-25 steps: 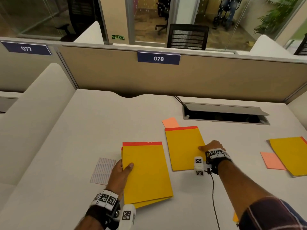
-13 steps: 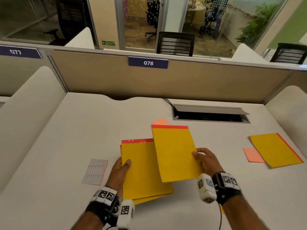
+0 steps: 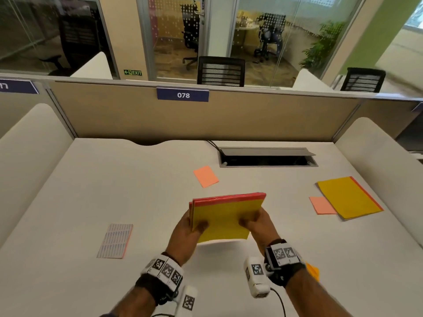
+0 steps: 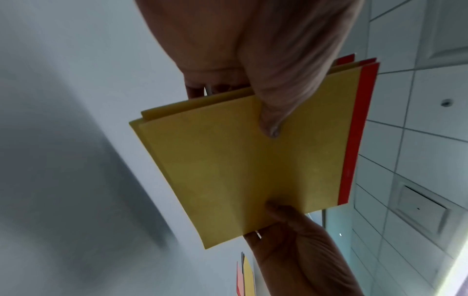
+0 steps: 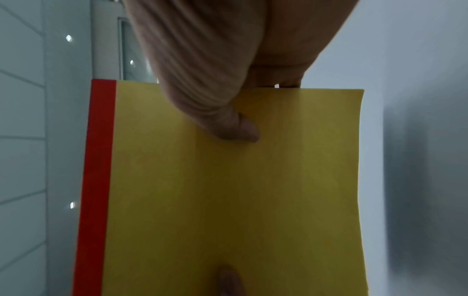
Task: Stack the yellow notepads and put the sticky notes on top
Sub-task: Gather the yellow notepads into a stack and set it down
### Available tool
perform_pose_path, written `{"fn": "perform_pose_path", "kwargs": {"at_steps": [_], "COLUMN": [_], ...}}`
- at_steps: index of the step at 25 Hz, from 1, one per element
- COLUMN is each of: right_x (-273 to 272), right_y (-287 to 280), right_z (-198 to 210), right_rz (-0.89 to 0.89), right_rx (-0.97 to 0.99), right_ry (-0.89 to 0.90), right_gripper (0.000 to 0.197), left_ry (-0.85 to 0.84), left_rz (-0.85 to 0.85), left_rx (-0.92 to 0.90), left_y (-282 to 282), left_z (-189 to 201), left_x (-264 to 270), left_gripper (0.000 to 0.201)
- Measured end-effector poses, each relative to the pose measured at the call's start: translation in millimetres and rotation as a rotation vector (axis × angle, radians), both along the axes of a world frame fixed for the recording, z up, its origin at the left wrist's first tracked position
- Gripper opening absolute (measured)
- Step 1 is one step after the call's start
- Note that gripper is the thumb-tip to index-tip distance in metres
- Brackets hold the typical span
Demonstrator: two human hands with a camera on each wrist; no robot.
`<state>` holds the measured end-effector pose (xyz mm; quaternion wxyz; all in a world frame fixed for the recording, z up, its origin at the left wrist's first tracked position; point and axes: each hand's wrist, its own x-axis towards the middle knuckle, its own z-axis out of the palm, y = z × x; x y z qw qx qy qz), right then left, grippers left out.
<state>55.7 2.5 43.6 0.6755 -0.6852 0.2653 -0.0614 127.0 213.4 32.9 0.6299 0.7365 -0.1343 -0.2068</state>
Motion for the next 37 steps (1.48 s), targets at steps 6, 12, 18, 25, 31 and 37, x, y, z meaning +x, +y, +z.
{"fn": "perform_pose_path", "kwargs": {"at_steps": [6,12,18,25,31,37], "right_x": [-8.2,-35.4,-103.7,-109.3,-99.2,-95.4], "right_y": [-18.9,-102.1,-339.8,-498.9,-506.2,-526.4], "right_z": [-11.9,-21.3,-38.4,-47.5,-57.8,-67.1], "right_rz": [0.136,0.097,-0.264,-0.234,-0.195,-0.238], "right_rx": [-0.288,-0.418,-0.704,-0.758,-0.785,-0.715], "right_ry": [0.009,0.107,0.478,0.868,0.982,1.033], "right_gripper": [0.041,0.021,0.034,0.073,0.093,0.100], "left_ry": [-0.011,0.130,0.287,0.323,0.290,0.305], "left_rz": [0.120,0.224,0.286,0.328,0.338,0.360], "left_rx": [-0.015,-0.115,-0.278,-0.317,-0.296,-0.259], "left_y": [-21.9,-65.9,-132.0,-194.0,-216.9,-228.5], "left_z": [-17.1,-8.2,3.6,6.2,13.3,8.2], "left_x": [-17.5,-32.3,-58.1,-68.1,-71.6,-75.2], "left_gripper": [0.039,0.016,0.031,0.026,0.031,0.028]}}
